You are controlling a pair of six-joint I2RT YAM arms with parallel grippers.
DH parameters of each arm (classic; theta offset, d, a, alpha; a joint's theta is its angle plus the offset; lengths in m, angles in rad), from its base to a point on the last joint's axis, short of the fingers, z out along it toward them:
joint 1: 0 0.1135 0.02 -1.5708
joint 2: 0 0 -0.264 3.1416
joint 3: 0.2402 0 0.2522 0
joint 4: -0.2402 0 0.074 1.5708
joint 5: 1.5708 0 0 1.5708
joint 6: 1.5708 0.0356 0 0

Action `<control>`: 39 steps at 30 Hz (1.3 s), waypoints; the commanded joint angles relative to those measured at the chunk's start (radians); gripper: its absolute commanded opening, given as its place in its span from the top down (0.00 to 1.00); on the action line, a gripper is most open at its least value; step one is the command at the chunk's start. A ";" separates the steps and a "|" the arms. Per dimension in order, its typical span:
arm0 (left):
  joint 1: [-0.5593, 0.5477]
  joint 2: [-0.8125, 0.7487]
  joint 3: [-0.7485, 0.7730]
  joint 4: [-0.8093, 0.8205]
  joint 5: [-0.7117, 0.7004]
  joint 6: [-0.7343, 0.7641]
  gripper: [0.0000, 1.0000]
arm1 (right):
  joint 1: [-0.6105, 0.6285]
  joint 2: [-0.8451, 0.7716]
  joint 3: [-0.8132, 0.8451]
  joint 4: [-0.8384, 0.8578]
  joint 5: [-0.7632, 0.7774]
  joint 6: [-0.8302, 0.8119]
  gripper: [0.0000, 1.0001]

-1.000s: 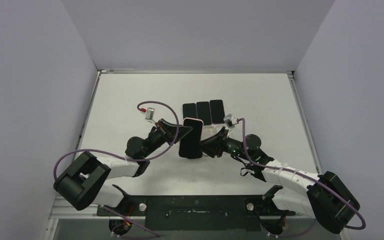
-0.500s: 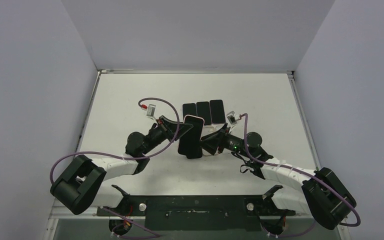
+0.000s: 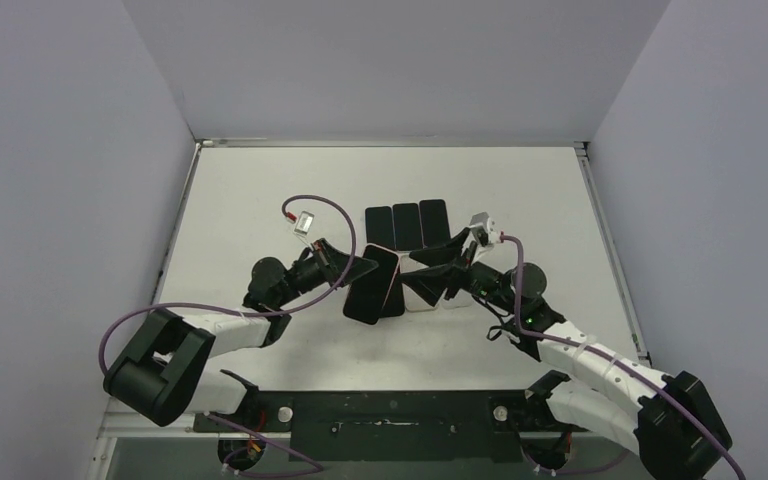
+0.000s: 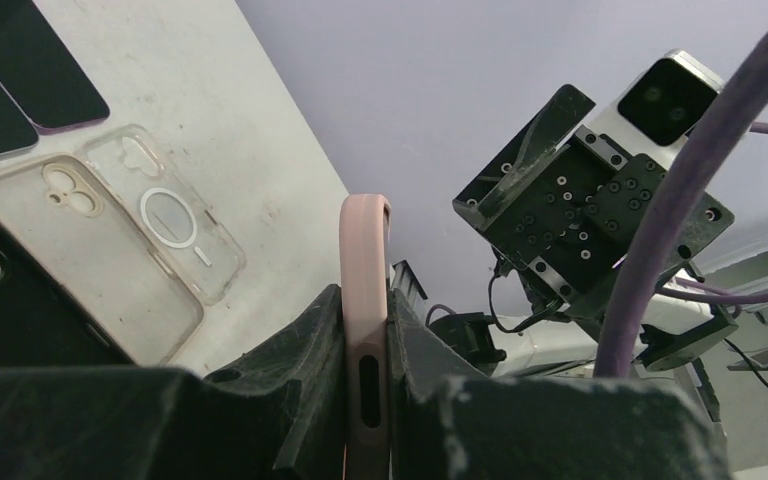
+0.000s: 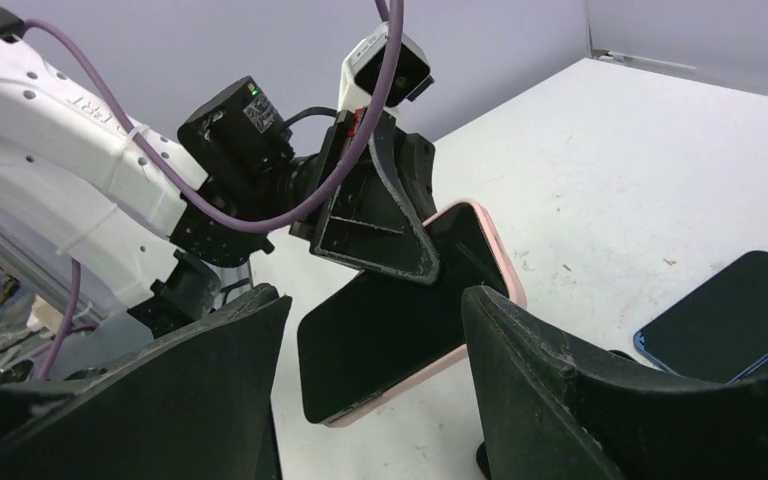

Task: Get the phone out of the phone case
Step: Remove the phone case from the phone.

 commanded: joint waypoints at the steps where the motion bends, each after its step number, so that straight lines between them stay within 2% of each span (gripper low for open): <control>1: 0.009 -0.023 0.025 0.130 0.050 -0.076 1.00 | -0.001 -0.015 0.014 -0.045 -0.069 -0.124 0.35; 5: 0.009 -0.050 0.028 0.128 0.047 -0.089 1.00 | 0.005 0.031 0.011 -0.037 -0.120 -0.118 0.38; 8: 0.009 -0.078 0.022 0.090 0.010 -0.074 1.00 | 0.025 0.057 0.008 -0.015 -0.116 -0.057 0.39; 17: 0.005 -0.110 -0.029 0.073 -0.180 -0.074 1.00 | 0.237 0.045 -0.055 0.025 0.167 0.102 0.42; 23: 0.003 -0.125 -0.039 0.082 -0.213 -0.084 1.00 | 0.275 0.065 -0.079 0.066 0.262 0.202 0.46; 33: 0.000 -0.144 -0.045 0.083 -0.248 -0.084 1.00 | 0.300 0.163 -0.085 0.203 0.224 0.289 0.50; 39: -0.007 -0.134 -0.042 0.101 -0.250 -0.091 1.00 | 0.321 0.191 -0.072 0.226 0.221 0.297 0.53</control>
